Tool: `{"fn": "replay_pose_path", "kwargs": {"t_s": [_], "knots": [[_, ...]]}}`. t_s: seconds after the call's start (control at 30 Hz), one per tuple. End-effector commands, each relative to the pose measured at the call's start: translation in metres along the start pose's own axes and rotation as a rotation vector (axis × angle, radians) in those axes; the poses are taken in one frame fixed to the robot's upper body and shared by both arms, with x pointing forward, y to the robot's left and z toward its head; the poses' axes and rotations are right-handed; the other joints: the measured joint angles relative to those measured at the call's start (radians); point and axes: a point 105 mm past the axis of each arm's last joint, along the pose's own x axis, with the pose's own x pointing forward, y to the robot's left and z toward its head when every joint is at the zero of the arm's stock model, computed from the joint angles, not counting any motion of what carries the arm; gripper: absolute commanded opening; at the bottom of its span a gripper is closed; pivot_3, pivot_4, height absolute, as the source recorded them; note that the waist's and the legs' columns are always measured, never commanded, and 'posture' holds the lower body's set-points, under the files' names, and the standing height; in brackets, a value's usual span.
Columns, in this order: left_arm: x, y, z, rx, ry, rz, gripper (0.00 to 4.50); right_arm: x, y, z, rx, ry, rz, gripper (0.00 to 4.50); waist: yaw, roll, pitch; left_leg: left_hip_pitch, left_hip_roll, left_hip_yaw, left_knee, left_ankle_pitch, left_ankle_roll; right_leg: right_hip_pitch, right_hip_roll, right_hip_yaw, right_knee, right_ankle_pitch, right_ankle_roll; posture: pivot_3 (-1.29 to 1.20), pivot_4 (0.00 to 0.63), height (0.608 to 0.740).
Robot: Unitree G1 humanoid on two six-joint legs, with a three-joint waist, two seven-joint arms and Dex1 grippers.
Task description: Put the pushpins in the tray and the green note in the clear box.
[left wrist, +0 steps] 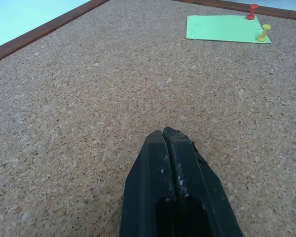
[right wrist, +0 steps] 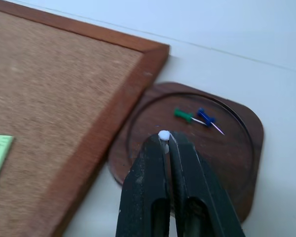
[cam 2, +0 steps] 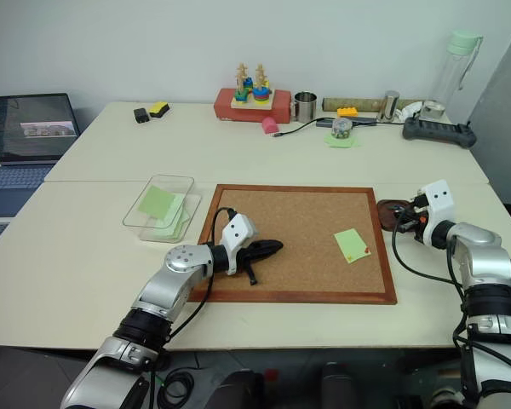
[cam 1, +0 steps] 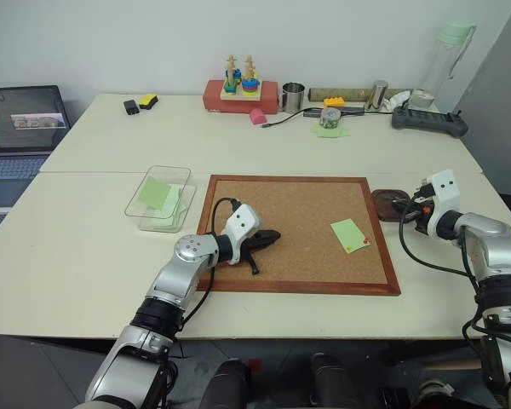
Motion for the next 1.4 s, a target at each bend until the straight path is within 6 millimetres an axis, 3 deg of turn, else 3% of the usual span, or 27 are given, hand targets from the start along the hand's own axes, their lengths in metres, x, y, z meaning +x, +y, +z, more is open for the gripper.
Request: {"fn": "replay_pose_path", "kwargs": {"t_s": [0.03, 0.3, 0.4, 0.63, 0.77, 0.9, 1.27, 1.4], "knots": [[-0.001, -0.004, -0.023, -0.022, 0.089, 0.000, 0.00, 0.001, -0.007, 0.017, -0.028, -0.049, -0.036, 0.55, 0.000, 0.000, 0.000, 0.000, 0.000, 0.000, 0.000, 0.000, 0.000, 0.000, 0.000, 0.000, 0.000, 0.000, 0.000, 0.00, 0.150, 0.740], [-0.003, -0.003, -0.024, -0.020, 0.092, 0.002, 0.00, -0.003, -0.007, 0.026, -0.021, -0.087, -0.018, 2.18, -0.001, 0.000, 0.000, 0.000, 0.000, 0.000, 0.000, 0.000, 0.000, 0.000, 0.000, 0.000, 0.000, 0.000, 0.000, 0.00, 0.150, 0.740], [-0.002, -0.004, -0.024, -0.018, 0.092, 0.000, 0.00, -0.014, 0.004, 0.035, -0.085, -0.117, 0.072, 2.69, -0.001, 0.000, 0.000, 0.000, 0.000, 0.000, 0.000, 0.000, 0.000, 0.000, 0.000, 0.000, 0.000, 0.000, 0.000, 0.00, 0.150, 0.740], [-0.002, -0.002, -0.024, -0.012, 0.094, 0.000, 0.00, -0.050, 0.056, 0.019, -0.212, -0.039, 0.399, 2.69, 0.000, 0.000, 0.000, -0.001, 0.000, -0.001, 0.000, 0.000, 0.000, 0.001, 0.000, -0.001, -0.001, -0.001, 0.002, 0.00, 0.150, 0.740], [-0.002, -0.002, -0.024, -0.009, 0.095, -0.002, 0.00, -0.055, 0.072, -0.001, -0.261, 0.024, 0.466, 2.69, -0.002, 0.000, 0.000, 0.003, 0.001, -0.002, 0.000, 0.000, 0.000, 0.005, 0.000, -0.001, -0.002, -0.001, 0.002, 0.00, 0.150, 0.740], [-0.001, -0.001, -0.024, -0.007, 0.097, -0.003, 0.00, -0.048, 0.082, -0.006, -0.277, 0.022, 0.477, 2.69, -0.004, 0.000, 0.000, 0.012, 0.002, -0.001, -0.001, 0.000, 0.000, 0.014, 0.000, -0.001, -0.005, -0.002, 0.002, 0.00, 0.150, 0.740], [-0.001, 0.000, -0.025, -0.008, 0.102, -0.004, 0.00, -0.030, 0.085, -0.012, -0.287, 0.005, 0.466, 2.69, -0.001, 0.000, 0.000, 0.012, 0.002, -0.002, -0.002, 0.000, 0.000, 0.014, -0.001, -0.002, -0.006, -0.001, 0.002, 0.00, 0.150, 0.740], [-0.002, -0.001, -0.026, -0.010, 0.105, -0.003, 0.00, -0.030, 0.083, -0.013, -0.286, 0.001, 0.463, 1.99, -0.001, 0.000, 0.000, 0.012, 0.002, -0.002, -0.002, 0.000, 0.000, 0.014, -0.001, -0.002, -0.006, -0.001, 0.002, 0.00, 0.150, 0.740]]}}
